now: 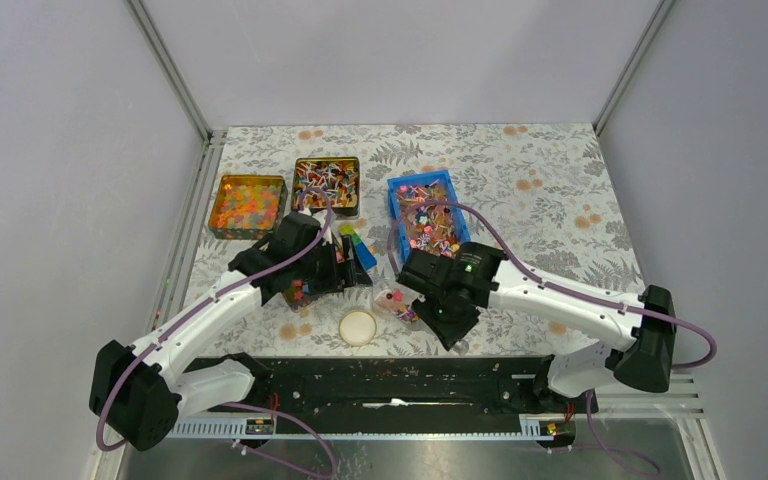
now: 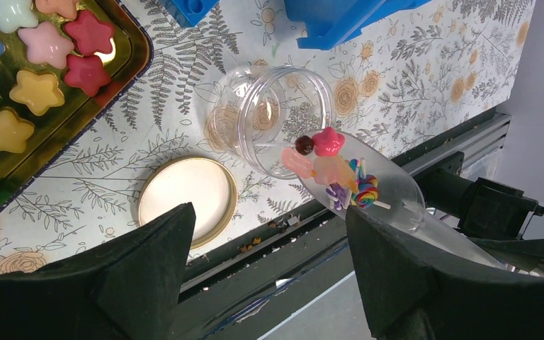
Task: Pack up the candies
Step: Place the fake candies in the packing bottle.
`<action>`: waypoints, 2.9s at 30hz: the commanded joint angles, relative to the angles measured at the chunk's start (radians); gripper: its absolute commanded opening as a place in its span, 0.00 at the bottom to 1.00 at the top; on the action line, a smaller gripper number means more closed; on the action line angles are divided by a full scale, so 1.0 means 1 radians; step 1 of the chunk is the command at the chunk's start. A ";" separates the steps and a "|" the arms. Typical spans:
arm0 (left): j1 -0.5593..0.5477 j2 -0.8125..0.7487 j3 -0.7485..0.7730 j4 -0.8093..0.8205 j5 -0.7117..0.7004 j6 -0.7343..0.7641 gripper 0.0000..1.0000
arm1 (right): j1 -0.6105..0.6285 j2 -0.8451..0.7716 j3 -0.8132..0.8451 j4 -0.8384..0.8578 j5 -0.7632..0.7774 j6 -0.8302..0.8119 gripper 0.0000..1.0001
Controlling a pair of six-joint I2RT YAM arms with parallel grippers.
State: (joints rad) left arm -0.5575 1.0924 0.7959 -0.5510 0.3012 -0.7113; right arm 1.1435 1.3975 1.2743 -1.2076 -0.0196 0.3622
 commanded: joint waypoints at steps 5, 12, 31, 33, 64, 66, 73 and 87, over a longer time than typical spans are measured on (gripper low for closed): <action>-0.003 -0.029 0.034 0.010 -0.022 0.019 0.78 | 0.007 0.043 0.073 -0.076 -0.008 -0.005 0.00; -0.003 -0.029 0.035 0.010 -0.023 0.018 0.78 | 0.007 0.084 0.123 -0.135 -0.026 -0.008 0.00; -0.003 -0.026 0.032 0.010 -0.017 0.013 0.78 | 0.008 0.199 0.300 -0.285 -0.051 -0.019 0.00; -0.004 -0.025 0.032 0.010 -0.016 0.013 0.78 | 0.006 0.204 0.309 -0.287 -0.055 -0.018 0.00; -0.004 -0.011 0.028 0.006 0.005 0.022 0.78 | -0.037 0.330 0.490 -0.440 -0.081 -0.029 0.00; -0.004 -0.011 0.028 0.006 0.005 0.024 0.78 | -0.042 0.339 0.496 -0.451 -0.095 -0.033 0.00; -0.004 -0.004 0.032 0.003 0.017 0.032 0.75 | -0.066 0.347 0.496 -0.486 -0.140 -0.034 0.00; -0.003 -0.004 0.026 0.003 0.027 0.038 0.70 | -0.137 0.329 0.429 -0.449 -0.287 -0.039 0.00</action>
State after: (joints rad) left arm -0.5575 1.0885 0.7959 -0.5621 0.3099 -0.6880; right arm 1.0225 1.7412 1.7187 -1.5185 -0.2337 0.3363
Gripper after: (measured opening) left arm 0.708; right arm 0.349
